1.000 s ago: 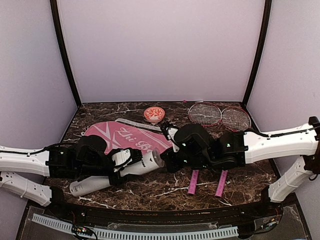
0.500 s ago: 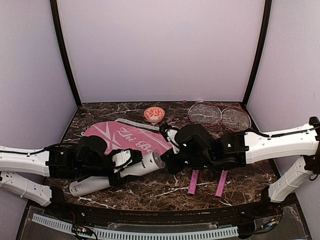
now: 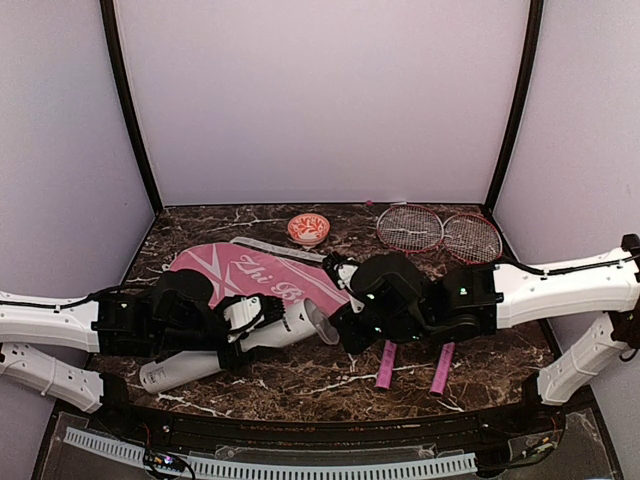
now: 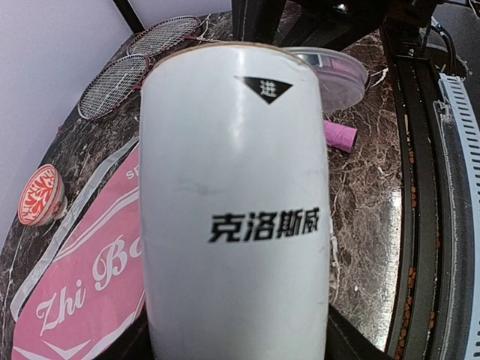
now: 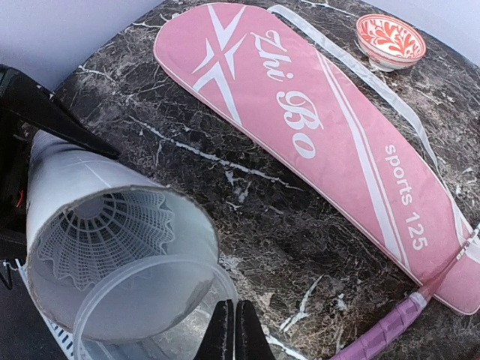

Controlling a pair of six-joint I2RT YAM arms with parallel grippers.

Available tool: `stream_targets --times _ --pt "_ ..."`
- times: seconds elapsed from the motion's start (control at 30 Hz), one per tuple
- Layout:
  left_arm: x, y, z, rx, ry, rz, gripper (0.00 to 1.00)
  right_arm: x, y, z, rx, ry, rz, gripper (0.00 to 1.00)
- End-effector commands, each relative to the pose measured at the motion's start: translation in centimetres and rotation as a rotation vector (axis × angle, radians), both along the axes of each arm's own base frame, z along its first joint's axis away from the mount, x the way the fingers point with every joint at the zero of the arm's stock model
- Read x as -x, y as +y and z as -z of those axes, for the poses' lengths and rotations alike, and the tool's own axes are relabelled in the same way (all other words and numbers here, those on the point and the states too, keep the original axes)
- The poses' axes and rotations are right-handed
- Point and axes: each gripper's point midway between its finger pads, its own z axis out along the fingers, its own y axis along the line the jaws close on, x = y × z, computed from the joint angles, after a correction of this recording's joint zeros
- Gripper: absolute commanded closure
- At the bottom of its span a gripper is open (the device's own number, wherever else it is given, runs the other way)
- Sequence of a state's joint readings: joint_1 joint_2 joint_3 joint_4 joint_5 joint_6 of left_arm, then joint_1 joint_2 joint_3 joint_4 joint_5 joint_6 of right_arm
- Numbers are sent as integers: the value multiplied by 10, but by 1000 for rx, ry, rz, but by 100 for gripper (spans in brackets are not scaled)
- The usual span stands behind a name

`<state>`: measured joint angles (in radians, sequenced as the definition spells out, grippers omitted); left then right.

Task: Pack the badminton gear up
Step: Place the shuttle tube at the center of the board.

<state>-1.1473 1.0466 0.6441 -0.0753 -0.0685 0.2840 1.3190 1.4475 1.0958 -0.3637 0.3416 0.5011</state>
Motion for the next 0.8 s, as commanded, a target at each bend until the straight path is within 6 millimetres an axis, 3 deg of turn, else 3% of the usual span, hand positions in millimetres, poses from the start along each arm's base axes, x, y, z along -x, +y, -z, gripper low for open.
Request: stream_targets --times 0.0,0.07,0.13,0.23,0.77 --pt "-5 -9 -23 89 -31 -1 35 -6 5 -18 -51 -10 67 100" --pt "-4 -10 -23 86 -31 5 35 -7 4 -17 -46 -9 78 100" --pt "-3 -10 -22 85 -28 13 35 -10 10 -32 -82 -17 84 100" --pt "-2 -11 -23 87 -26 18 35 -13 11 -36 -82 -25 91 100" --pt "-2 -10 -26 100 -30 15 35 -20 2 -18 -22 -14 123 100"
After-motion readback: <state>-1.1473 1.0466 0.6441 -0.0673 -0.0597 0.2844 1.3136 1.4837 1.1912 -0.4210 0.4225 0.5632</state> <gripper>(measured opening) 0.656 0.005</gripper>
